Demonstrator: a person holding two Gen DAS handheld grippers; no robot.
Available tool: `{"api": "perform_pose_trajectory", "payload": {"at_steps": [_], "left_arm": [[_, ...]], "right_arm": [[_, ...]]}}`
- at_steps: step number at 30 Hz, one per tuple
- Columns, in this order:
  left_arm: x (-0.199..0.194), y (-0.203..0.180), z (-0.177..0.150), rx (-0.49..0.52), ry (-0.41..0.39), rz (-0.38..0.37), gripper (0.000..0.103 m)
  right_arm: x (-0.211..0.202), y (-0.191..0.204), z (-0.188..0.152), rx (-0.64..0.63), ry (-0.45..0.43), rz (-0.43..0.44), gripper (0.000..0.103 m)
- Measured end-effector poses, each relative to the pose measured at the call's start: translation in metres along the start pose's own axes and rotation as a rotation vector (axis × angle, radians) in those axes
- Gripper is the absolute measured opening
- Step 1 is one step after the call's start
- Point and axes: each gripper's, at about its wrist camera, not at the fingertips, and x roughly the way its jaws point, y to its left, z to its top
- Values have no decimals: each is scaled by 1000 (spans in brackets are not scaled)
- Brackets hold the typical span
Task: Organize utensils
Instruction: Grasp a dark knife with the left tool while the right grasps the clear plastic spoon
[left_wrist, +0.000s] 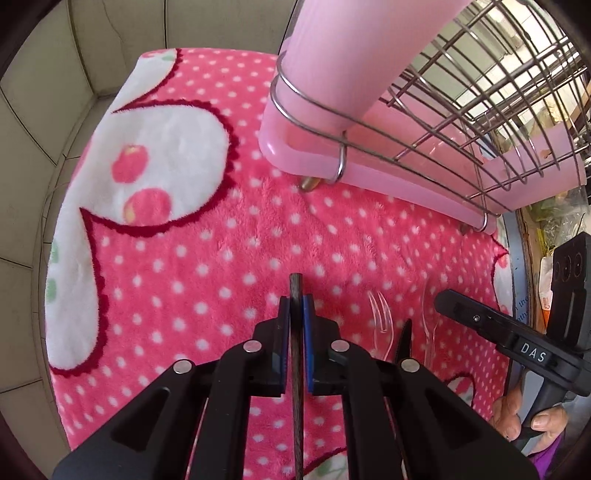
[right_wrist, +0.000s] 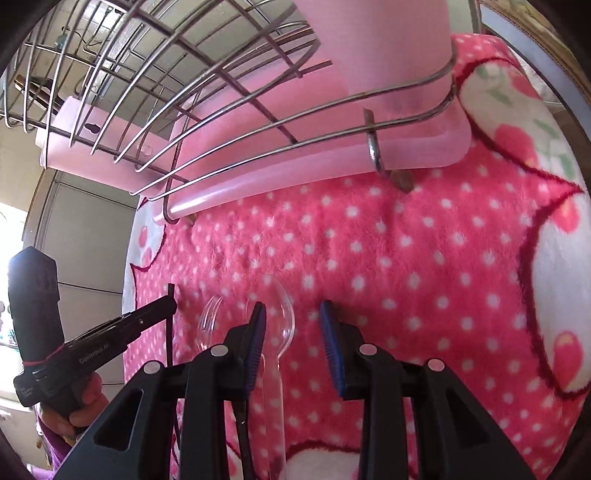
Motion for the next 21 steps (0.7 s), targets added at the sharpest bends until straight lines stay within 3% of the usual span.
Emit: {"api": "perform_pose_trajectory", "payload": {"at_steps": [6,9,12,21], "left_arm": [[11,-5,6,54,38,39,7],[12,-5,7,71,45,58,7],[16,-10,7,69,47,59,7],[-8,-3,1,76,-12,10,6]], "right_arm": [[7,9,9,-46,30,-4,30],[9,9,10,-56,36,-9,23],[12,6,8,-61,48,-6,4],[-5,9,-5,-91,-21,26,2]]}}
